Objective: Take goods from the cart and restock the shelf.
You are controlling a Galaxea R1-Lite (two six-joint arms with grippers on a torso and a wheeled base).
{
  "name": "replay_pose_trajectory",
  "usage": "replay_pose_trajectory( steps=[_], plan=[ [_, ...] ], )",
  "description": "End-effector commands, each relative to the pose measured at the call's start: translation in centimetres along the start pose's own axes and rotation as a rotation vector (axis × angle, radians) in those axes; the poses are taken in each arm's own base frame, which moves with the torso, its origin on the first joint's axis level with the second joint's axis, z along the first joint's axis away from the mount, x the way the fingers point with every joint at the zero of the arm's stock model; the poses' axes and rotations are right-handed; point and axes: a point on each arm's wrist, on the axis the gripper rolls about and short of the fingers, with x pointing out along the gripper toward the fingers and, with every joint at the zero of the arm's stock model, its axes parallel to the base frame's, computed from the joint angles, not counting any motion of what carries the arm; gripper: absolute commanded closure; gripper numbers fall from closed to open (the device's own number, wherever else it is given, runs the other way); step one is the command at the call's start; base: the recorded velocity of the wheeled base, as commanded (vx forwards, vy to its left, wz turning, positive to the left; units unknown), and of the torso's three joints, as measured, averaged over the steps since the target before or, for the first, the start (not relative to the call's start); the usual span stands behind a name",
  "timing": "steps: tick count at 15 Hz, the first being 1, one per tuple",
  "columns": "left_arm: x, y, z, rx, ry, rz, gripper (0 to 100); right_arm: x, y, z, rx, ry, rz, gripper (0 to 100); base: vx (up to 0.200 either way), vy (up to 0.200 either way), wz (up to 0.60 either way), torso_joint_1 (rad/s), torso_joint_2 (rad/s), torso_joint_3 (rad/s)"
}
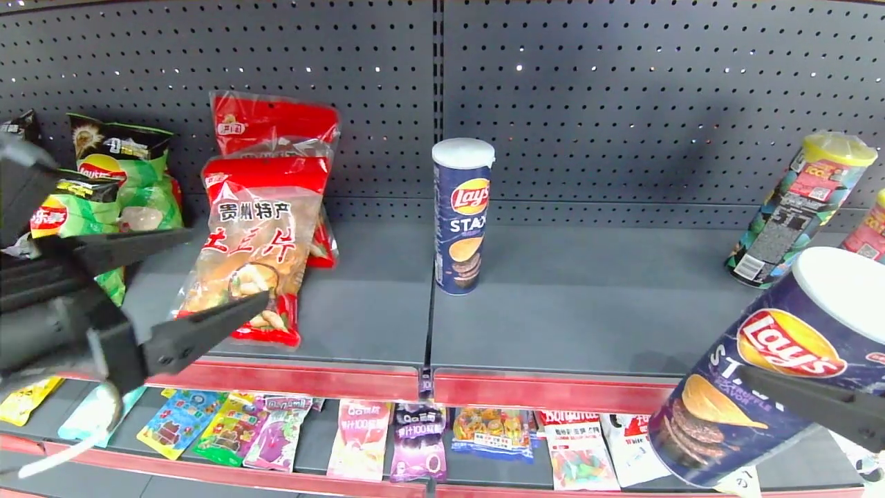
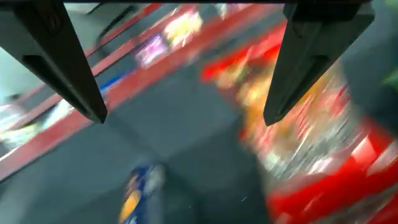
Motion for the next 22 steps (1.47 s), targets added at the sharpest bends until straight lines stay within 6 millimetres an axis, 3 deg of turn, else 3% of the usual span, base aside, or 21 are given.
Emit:
replay_pose_trajectory(
  steps=[1, 2, 3, 8, 22],
  plan=[
    [8.9, 0.5, 1.0, -0.065, 0.040, -0.150, 0, 0.4, -0.2, 0.0, 0.006, 0.013, 0.002, 100, 0.000, 0.000, 0.00, 0.000, 0.00, 0.000],
    [12.2, 0.9, 1.1, -0.056, 0.033, -0.157, 0, 0.3, -0.2, 0.0, 0.006, 0.012, 0.000, 100, 0.000, 0.000, 0.00, 0.000, 0.00, 0.000],
    [14.3, 1.2, 1.5, -0.052, 0.019, -0.159, 0, 0.3, -0.2, 0.0, 0.006, 0.010, 0.000, 100, 0.000, 0.000, 0.00, 0.000, 0.00, 0.000],
    [19.5, 0.7, 2.6, -0.035, -0.026, -0.230, 0, 0.2, -0.1, 0.1, 0.019, 0.005, -0.002, 100, 0.000, 0.000, 0.00, 0.000, 0.00, 0.000],
    [24.7, 0.1, 2.8, -0.005, -0.067, -0.311, 0, 0.1, -0.1, 0.1, 0.024, 0.004, -0.007, 100, 0.000, 0.000, 0.00, 0.000, 0.00, 0.000]
  ],
)
